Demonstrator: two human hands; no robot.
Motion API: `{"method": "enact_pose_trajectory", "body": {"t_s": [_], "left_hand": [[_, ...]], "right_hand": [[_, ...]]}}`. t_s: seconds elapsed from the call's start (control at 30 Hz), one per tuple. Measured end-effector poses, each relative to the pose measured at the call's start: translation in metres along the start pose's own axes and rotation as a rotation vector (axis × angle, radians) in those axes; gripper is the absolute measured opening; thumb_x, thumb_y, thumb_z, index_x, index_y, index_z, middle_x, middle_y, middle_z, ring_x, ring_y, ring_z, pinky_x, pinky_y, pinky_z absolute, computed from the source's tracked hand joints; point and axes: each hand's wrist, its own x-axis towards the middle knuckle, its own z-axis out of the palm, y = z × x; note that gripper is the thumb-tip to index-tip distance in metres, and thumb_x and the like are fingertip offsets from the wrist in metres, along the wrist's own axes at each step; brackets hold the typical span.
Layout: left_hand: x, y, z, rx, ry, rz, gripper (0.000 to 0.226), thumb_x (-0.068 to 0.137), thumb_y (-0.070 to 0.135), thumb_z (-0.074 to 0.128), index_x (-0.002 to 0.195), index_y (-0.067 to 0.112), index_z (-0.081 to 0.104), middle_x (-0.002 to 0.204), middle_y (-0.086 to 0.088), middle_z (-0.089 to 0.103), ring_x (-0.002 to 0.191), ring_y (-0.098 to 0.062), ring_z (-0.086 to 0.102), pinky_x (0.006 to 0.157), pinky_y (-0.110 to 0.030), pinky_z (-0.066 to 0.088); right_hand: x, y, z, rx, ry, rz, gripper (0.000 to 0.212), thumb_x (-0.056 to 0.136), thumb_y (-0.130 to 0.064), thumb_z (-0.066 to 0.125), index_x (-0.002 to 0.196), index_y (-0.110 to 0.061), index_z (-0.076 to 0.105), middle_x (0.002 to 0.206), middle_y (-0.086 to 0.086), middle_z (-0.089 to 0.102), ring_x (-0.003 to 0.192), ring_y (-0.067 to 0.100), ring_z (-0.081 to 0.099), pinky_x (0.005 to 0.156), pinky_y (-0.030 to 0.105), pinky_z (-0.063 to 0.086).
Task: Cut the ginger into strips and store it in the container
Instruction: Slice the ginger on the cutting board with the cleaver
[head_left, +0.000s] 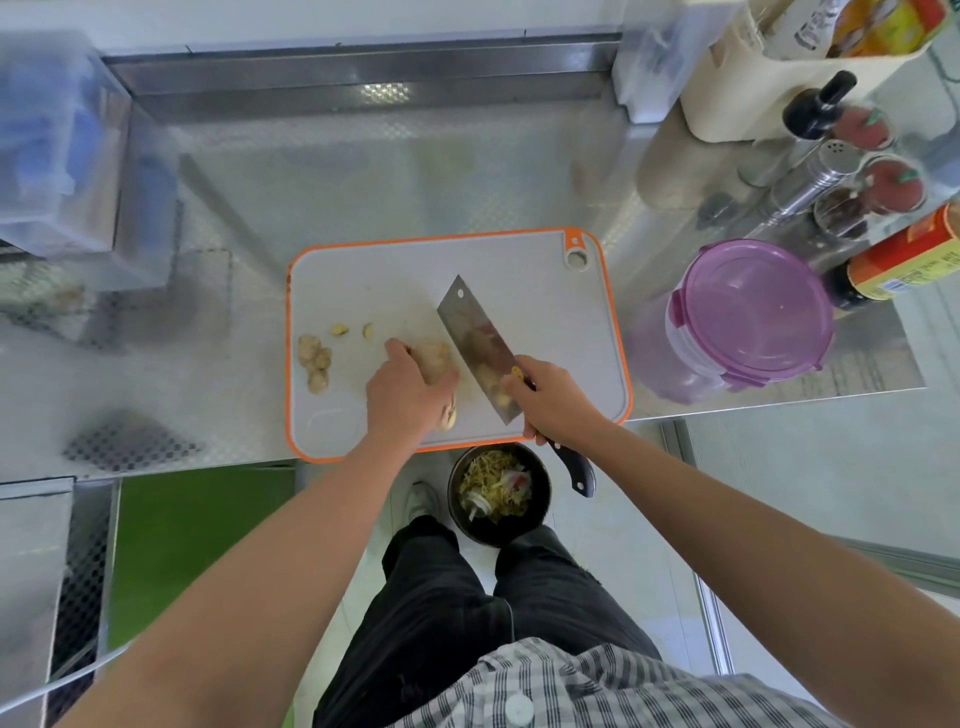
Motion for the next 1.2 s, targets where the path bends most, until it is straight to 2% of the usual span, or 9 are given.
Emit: {"method": "enact_pose_trajectory", "body": {"t_s": [0.27, 0.43, 0.63, 0.73, 0.83, 0.93, 1.03, 1.1, 1.2], "left_hand": [[-0.005, 0.004, -0.006, 0.175, 0.000, 0.128, 0.053, 0.085, 0.042, 0.060, 0.130, 0.017, 0.048, 0.116, -0.010, 0.047, 0.097, -0.034, 0.057, 0.075, -0.032, 0.041], [-0.004, 0.001, -0.005, 0.297, 0.032, 0.351, 0.046, 0.078, 0.030, 0.066, 0.120, 0.014, 0.057, 0.110, -0.007, 0.053, 0.100, -0.028, 0.054, 0.073, -0.036, 0.044], [-0.005, -0.013, 0.000, 0.306, 0.102, 0.528, 0.043, 0.067, 0.015, 0.077, 0.109, 0.017, 0.066, 0.094, -0.008, 0.058, 0.084, -0.031, 0.056, 0.067, -0.038, 0.046], [-0.005, -0.014, 0.003, 0.371, 0.141, 0.662, 0.045, 0.060, 0.007, 0.079, 0.101, 0.023, 0.070, 0.098, -0.004, 0.062, 0.095, -0.032, 0.057, 0.088, -0.048, 0.043], [-0.007, -0.012, 0.000, 0.383, 0.137, 0.582, 0.053, 0.064, 0.009, 0.074, 0.114, 0.025, 0.066, 0.129, -0.010, 0.052, 0.127, -0.036, 0.040, 0.109, -0.056, 0.025], [-0.010, -0.010, -0.002, 0.306, 0.128, 0.436, 0.065, 0.070, 0.030, 0.075, 0.130, 0.019, 0.052, 0.140, -0.014, 0.036, 0.130, -0.035, 0.031, 0.098, -0.049, 0.038], [-0.014, -0.010, -0.001, 0.242, 0.147, 0.321, 0.080, 0.068, 0.052, 0.075, 0.131, 0.012, 0.047, 0.133, -0.014, 0.033, 0.122, -0.033, 0.033, 0.094, -0.042, 0.042], [-0.016, -0.011, 0.001, 0.183, 0.134, 0.310, 0.084, 0.067, 0.047, 0.079, 0.132, 0.006, 0.045, 0.131, -0.016, 0.036, 0.120, -0.033, 0.035, 0.097, -0.039, 0.042], [-0.015, -0.013, 0.001, 0.104, 0.003, 0.448, 0.085, 0.074, 0.024, 0.079, 0.143, 0.001, 0.034, 0.149, -0.014, 0.028, 0.137, -0.028, 0.027, 0.113, -0.036, 0.029]], "right_hand": [[0.005, 0.003, -0.003, -0.121, 0.025, -0.046, 0.027, 0.098, -0.020, 0.038, 0.088, 0.003, 0.048, 0.064, 0.010, 0.050, 0.042, 0.021, 0.058, 0.039, 0.026, 0.039], [0.004, 0.007, -0.003, -0.152, 0.033, -0.044, 0.026, 0.098, -0.021, 0.037, 0.088, 0.001, 0.048, 0.066, 0.011, 0.050, 0.042, 0.022, 0.057, 0.036, 0.023, 0.039], [0.004, 0.004, -0.002, -0.185, 0.094, -0.068, 0.026, 0.097, -0.018, 0.040, 0.083, 0.002, 0.047, 0.065, 0.011, 0.049, 0.063, 0.037, 0.060, 0.045, 0.030, 0.038], [0.003, 0.003, -0.006, -0.147, 0.115, -0.059, 0.024, 0.097, -0.018, 0.039, 0.083, 0.001, 0.046, 0.062, 0.006, 0.049, 0.047, 0.027, 0.059, 0.037, 0.024, 0.038], [0.003, 0.003, -0.006, -0.173, 0.076, -0.049, 0.025, 0.097, -0.018, 0.038, 0.086, 0.002, 0.048, 0.064, 0.009, 0.051, 0.044, 0.022, 0.057, 0.035, 0.020, 0.038], [0.003, 0.006, -0.002, -0.189, 0.052, -0.046, 0.026, 0.096, -0.019, 0.038, 0.089, 0.004, 0.049, 0.071, 0.017, 0.056, 0.047, 0.023, 0.057, 0.037, 0.022, 0.039], [0.002, 0.006, 0.001, -0.143, 0.025, -0.031, 0.024, 0.097, -0.019, 0.036, 0.088, 0.001, 0.046, 0.069, 0.011, 0.052, 0.042, 0.020, 0.057, 0.036, 0.025, 0.041], [0.001, 0.005, 0.001, -0.122, -0.005, -0.025, 0.022, 0.098, -0.019, 0.036, 0.088, -0.002, 0.046, 0.070, 0.009, 0.051, 0.038, 0.013, 0.054, 0.034, 0.023, 0.041], [-0.001, 0.006, 0.000, -0.140, -0.007, -0.037, 0.023, 0.098, -0.020, 0.036, 0.087, -0.002, 0.047, 0.069, 0.009, 0.052, 0.036, 0.011, 0.054, 0.035, 0.022, 0.041]]}}
